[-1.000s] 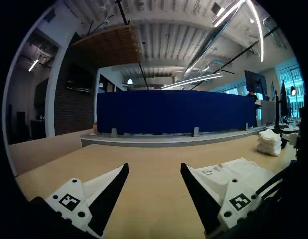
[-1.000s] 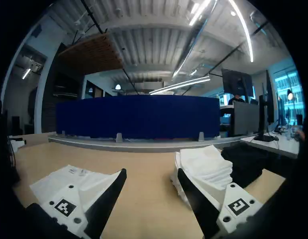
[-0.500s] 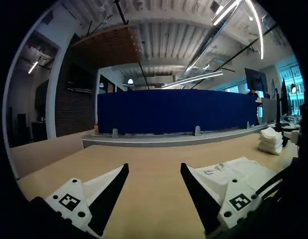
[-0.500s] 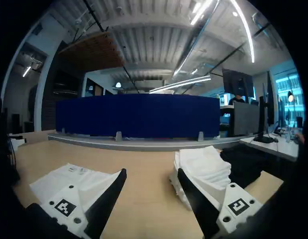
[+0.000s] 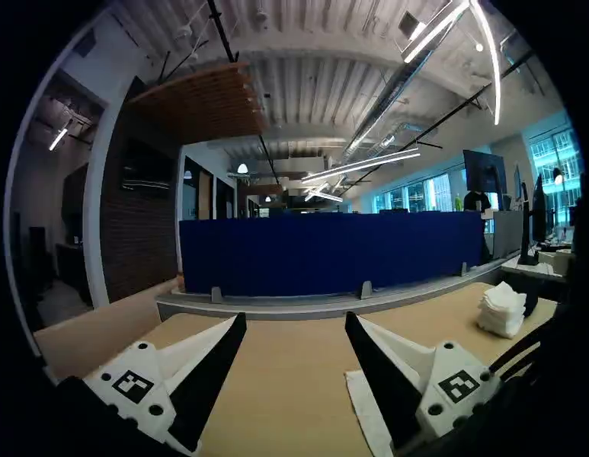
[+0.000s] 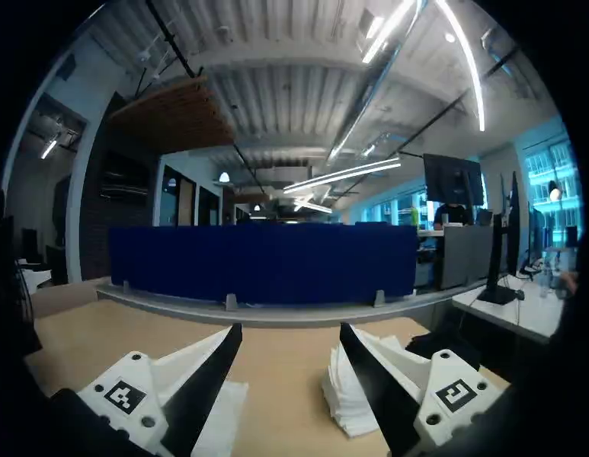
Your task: Fold towel
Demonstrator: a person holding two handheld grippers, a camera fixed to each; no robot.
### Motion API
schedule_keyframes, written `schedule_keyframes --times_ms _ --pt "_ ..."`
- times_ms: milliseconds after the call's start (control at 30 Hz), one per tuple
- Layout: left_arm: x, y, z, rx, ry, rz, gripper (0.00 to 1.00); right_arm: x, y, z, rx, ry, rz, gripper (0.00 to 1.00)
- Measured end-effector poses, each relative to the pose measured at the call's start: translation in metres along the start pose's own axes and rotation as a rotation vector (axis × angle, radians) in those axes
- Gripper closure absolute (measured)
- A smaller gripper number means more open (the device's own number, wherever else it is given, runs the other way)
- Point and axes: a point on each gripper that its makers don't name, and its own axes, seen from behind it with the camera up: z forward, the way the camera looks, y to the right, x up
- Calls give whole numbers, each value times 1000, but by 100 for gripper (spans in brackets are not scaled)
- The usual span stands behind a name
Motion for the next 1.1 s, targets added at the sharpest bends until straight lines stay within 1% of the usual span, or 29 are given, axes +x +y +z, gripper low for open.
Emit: schedule_keyframes --times_ms 133,200,300,367,400,500,600,767,967,1000,1100 --pt "34 -4 -4 11 1 -3 4 38 5 -4 -18 13 -1 1" --pt "47 -5 -6 16 0 -2 3 52 8 -5 -28 15 0 1" --pt "55 -6 -6 13 -12 0 3 64 10 -5 -27 11 -2 1" --pt "57 -4 -5 8 -29 5 3 66 9 -2 -19 2 -3 1" --pt "57 -2 -4 2 -37 8 3 67 8 -1 -14 -4 -4 1" --pt "57 9 -4 -40 -66 19 4 67 2 3 17 -35 -18 1" --pt "58 23 -3 -99 -99 39 4 66 -9 6 69 -72 -43 1" --pt "55 44 -4 -196 -157 71 3 59 -31 6 180 -147 -83 1" --pt "48 71 -9 -342 -231 112 3 36 -64 -5 352 -287 -133 0" --pt "47 74 -9 -362 -241 118 3 33 -68 -7 376 -307 -142 0" --pt "42 78 -9 -391 -263 128 3 28 -74 -10 416 -335 -169 0"
